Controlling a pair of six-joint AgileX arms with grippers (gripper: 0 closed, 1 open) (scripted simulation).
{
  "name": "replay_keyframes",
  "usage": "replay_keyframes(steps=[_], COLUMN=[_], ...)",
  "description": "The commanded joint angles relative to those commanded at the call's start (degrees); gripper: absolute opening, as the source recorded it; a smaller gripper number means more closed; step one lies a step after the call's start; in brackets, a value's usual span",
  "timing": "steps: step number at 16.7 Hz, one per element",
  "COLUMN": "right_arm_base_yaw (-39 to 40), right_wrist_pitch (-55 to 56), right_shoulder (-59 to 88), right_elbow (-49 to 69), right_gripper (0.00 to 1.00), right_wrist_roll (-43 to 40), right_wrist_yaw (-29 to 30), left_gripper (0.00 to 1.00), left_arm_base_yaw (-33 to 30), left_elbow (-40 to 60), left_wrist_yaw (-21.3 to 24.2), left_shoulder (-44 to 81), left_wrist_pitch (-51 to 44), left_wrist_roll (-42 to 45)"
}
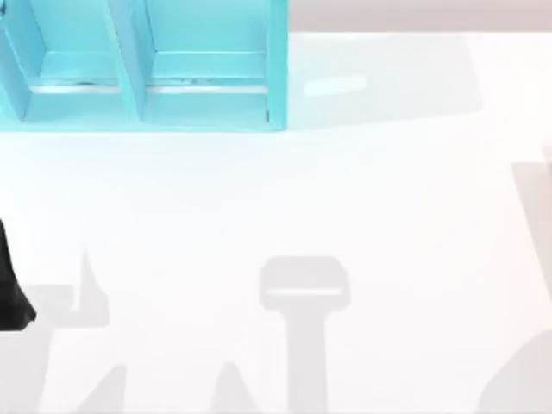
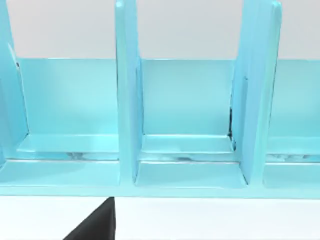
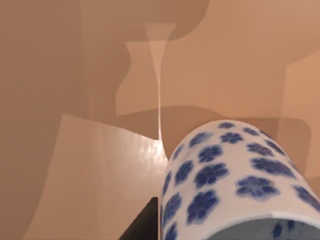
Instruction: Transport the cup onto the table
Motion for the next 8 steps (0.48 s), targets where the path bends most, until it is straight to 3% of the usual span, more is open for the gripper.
replay_keyframes(steps=[7,8], right_arm_base_yaw=[0.00,0.00], right_wrist_pitch=[0.00,0.00], right_shoulder=[0.00,0.00], right_elbow=[0.00,0.00], right_gripper=[0.02,0.00], right_wrist_roll=[0.00,0.00], right_wrist_yaw=[0.00,0.00], left_gripper=[1.00,1.00], left_arm_base_yaw=[0.00,0.00], left_elbow=[0.00,0.00], left_wrist_yaw=[0.00,0.00], left_shoulder=[0.00,0.00], left_wrist_pitch=[0.00,0.00], left_wrist_roll=[0.00,0.00])
